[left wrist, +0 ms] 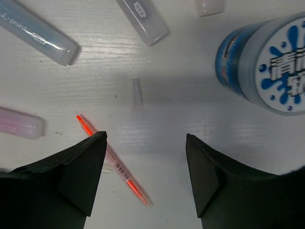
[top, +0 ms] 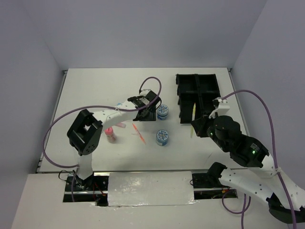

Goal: Sort the stationery into containers
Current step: Close the pen cap on the pen.

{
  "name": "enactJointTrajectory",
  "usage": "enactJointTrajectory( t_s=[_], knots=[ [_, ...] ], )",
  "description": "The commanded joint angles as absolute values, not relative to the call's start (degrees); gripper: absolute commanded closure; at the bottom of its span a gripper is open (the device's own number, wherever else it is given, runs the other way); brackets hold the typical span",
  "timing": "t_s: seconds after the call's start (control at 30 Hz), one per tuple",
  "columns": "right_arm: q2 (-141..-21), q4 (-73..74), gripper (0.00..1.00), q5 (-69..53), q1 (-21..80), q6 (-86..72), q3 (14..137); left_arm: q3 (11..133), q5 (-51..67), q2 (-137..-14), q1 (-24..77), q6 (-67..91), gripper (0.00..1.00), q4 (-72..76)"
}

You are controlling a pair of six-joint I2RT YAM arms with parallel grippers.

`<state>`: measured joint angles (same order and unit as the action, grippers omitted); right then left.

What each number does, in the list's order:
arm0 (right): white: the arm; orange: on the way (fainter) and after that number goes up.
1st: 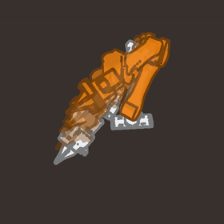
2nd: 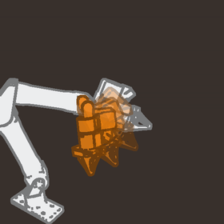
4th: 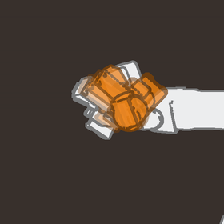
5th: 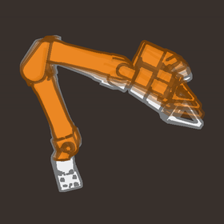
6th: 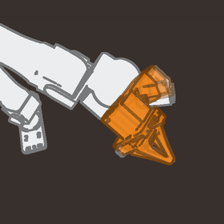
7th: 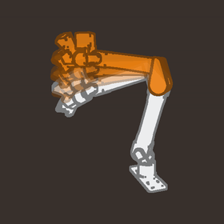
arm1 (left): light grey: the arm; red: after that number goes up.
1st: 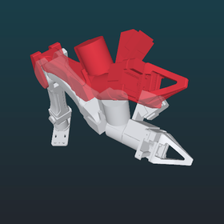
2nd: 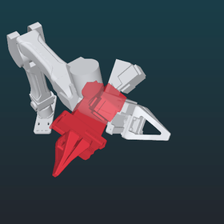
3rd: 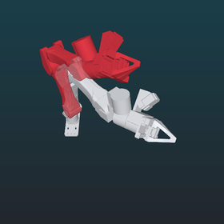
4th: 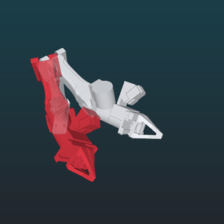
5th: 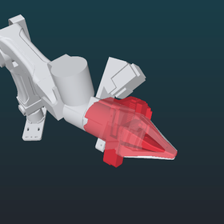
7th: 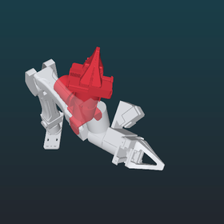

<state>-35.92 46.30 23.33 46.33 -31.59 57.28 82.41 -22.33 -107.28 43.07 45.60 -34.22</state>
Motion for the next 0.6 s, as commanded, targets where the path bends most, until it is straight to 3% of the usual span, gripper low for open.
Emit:
enactJointTrajectory(
  t_s=[0.0, 0.33, 0.57],
  knots=[
    [-36.1, 45.6, 1.0, 23.2, 46.3, -30.3, 56.5, 84.1, -23.8, -109.5, 43.2, 48.0, 0.21, -32.7],
    [-36.5, 43.2, 1.0, 21.4, 46.3, -29.4, 53.4, 84.3, -25.0, -114.6, 42.7, 48.2, 0.23, -30.7],
    [-37.3, 42.5, 1.0, 21.0, 46.2, -29.3, 53.2, 82.8, -23.1, -115.0, 40.9, 47.9, 0.31, -29.2]
  ],
)
